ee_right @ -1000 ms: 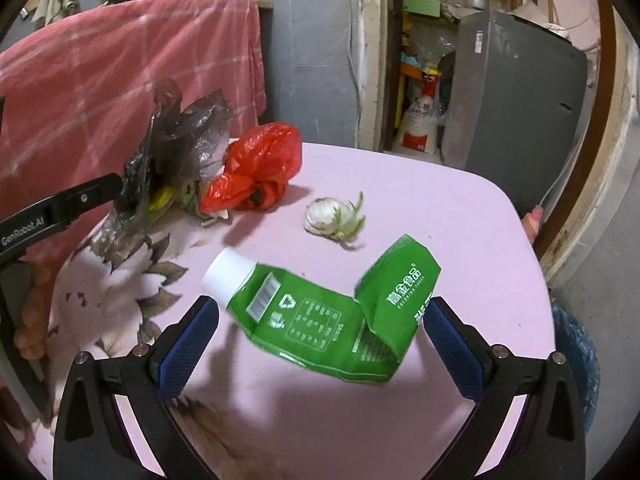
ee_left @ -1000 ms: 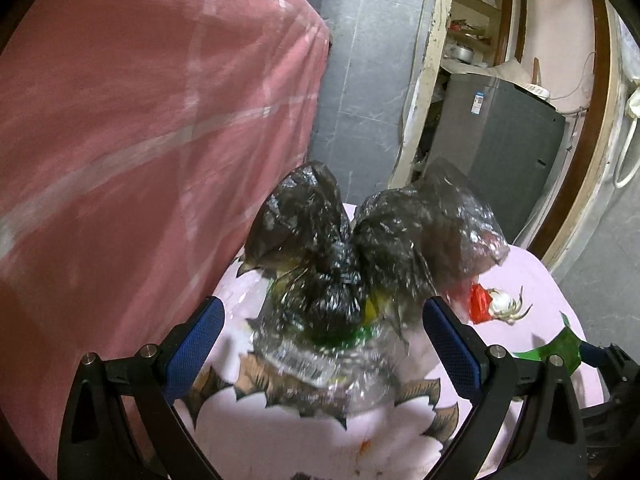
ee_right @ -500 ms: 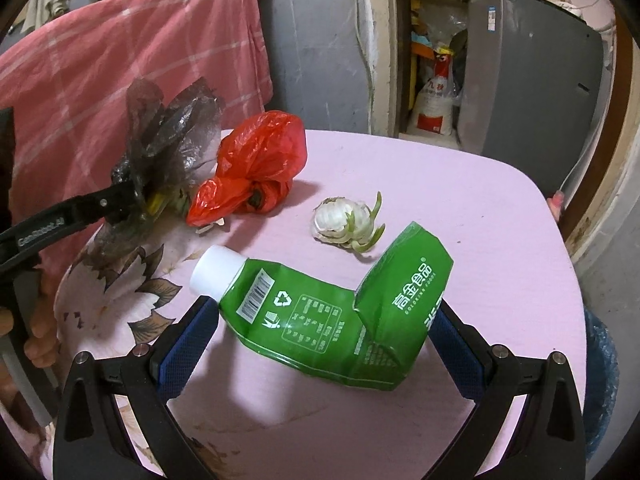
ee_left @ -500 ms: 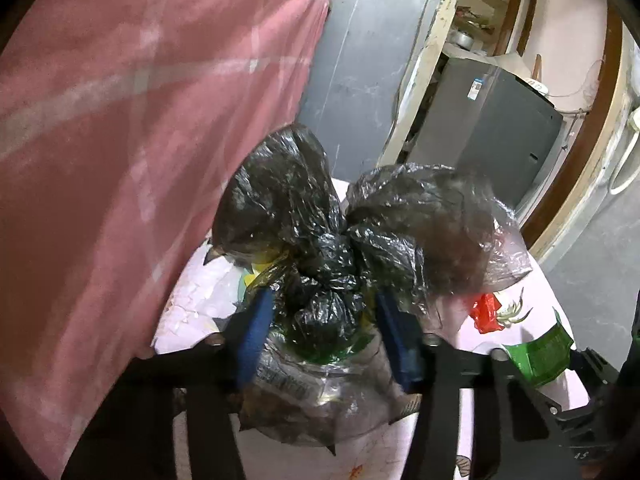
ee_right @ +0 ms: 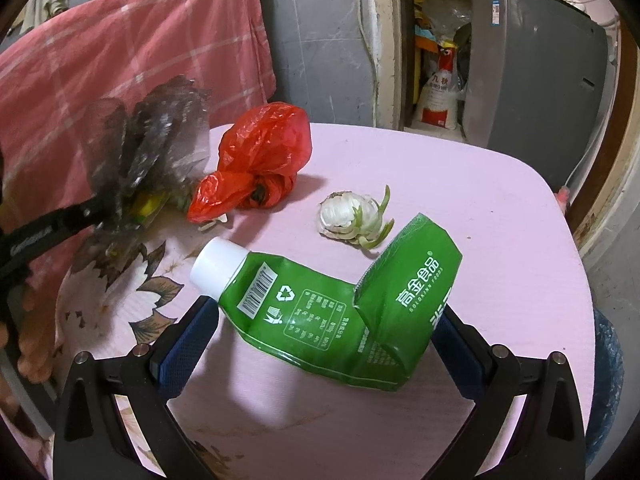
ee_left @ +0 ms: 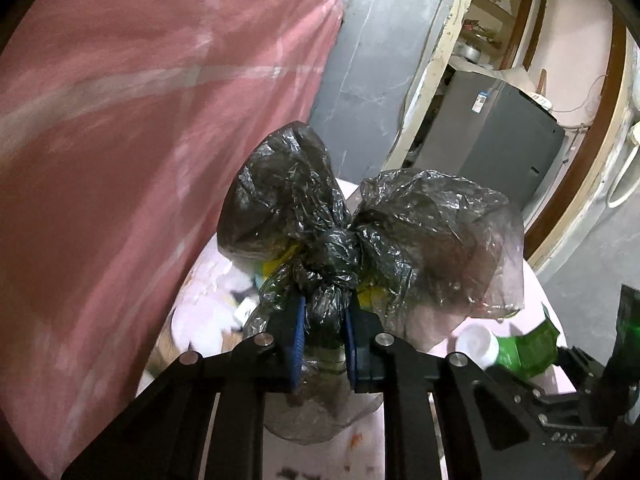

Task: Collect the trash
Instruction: 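Grasp the black plastic bag bundle with the left tool while the right tool grasps the green tube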

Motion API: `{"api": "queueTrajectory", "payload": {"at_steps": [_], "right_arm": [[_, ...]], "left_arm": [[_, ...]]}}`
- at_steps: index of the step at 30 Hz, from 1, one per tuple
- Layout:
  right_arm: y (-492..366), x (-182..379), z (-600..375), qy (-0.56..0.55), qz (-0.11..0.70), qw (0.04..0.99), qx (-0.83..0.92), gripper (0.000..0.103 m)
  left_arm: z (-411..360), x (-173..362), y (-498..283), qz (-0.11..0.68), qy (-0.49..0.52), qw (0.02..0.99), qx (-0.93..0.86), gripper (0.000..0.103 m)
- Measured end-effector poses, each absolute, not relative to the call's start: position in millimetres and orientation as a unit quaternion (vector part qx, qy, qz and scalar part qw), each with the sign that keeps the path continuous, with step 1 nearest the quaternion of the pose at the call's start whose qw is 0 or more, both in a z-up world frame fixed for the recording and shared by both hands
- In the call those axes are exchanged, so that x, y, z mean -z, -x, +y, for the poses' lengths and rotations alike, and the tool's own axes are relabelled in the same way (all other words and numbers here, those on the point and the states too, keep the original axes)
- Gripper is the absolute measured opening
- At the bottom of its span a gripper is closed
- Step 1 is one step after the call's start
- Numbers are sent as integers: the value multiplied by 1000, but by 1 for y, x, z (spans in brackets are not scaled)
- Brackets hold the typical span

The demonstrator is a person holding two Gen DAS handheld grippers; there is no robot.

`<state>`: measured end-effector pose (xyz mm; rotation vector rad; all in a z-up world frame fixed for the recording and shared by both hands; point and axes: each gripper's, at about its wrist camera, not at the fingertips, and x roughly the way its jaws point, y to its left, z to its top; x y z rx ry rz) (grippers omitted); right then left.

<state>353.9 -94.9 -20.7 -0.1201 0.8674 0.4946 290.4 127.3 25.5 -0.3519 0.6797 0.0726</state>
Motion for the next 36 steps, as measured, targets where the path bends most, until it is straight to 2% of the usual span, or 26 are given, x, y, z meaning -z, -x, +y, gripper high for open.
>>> {"api": "queueTrajectory", "payload": {"at_steps": [8,13,19,21,25,28,36], "right_arm": [[-351,21,-97,51,422,874,-236,102],[-346,17,-117,-12,414,875,-251,93],[-347,17,-133,-47,412,883,-221,69],[-350,17,-136,-48,415,885,-207,54],[-352,17,-138,-47,418,888,-184,39],[-352,18,-144,-49,418,890,-173,16],[-340,8,-162,-81,378,905,-178,4]], "left_arm": [[124,-27,-271,340,188,921,-35,13],[122,-29,-266,337,192,921,-35,13],[113,-30,-258,328,187,925,-37,13],[112,-31,-258,323,186,927,-37,12],[109,-30,-255,315,181,931,-33,12],[103,-30,-252,314,182,931,-26,12],[90,-34,-239,296,174,939,-18,11]]}}
